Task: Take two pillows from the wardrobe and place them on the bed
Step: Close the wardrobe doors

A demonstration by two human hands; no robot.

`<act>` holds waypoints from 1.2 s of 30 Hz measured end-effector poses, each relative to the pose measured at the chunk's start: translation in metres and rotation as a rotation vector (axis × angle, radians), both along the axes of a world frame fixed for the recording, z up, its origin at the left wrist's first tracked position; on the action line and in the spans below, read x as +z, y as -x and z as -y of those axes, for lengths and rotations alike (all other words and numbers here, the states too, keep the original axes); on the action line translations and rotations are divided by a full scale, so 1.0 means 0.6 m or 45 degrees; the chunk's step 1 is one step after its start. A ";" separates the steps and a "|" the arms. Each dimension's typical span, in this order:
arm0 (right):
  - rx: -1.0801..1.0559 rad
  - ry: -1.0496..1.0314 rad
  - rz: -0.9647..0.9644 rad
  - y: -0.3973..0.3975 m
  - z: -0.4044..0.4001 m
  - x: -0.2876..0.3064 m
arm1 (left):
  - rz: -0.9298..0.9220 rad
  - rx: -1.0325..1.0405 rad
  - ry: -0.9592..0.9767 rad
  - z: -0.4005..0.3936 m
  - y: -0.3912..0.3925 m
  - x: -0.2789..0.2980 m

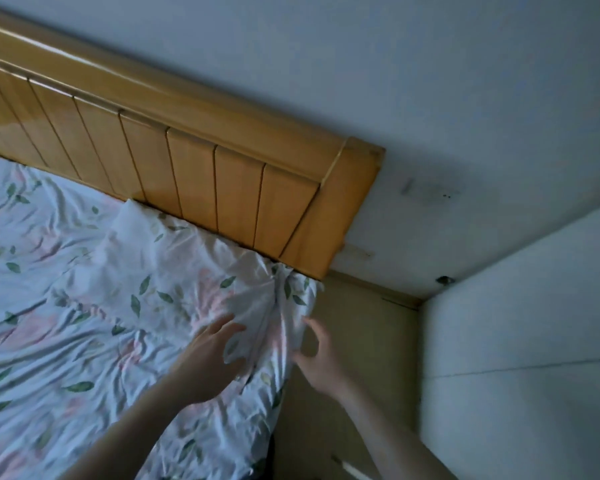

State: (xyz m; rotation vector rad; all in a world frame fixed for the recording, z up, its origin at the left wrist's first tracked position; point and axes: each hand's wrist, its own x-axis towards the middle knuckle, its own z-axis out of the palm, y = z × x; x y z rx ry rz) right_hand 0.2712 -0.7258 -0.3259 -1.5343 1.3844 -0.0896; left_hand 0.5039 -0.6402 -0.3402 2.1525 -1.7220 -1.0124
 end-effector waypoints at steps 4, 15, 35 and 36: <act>-0.105 0.080 -0.009 0.063 -0.023 0.053 | 0.050 -0.141 0.140 0.033 0.038 0.058; -0.211 0.335 -0.085 0.246 -0.200 0.187 | -0.027 -0.508 0.426 0.032 0.267 0.233; -0.876 0.362 0.142 0.583 -0.697 0.271 | -0.777 -0.767 0.626 -0.213 0.685 0.419; -0.924 0.386 0.144 0.593 -0.717 0.274 | -0.768 -0.728 0.685 -0.217 0.696 0.418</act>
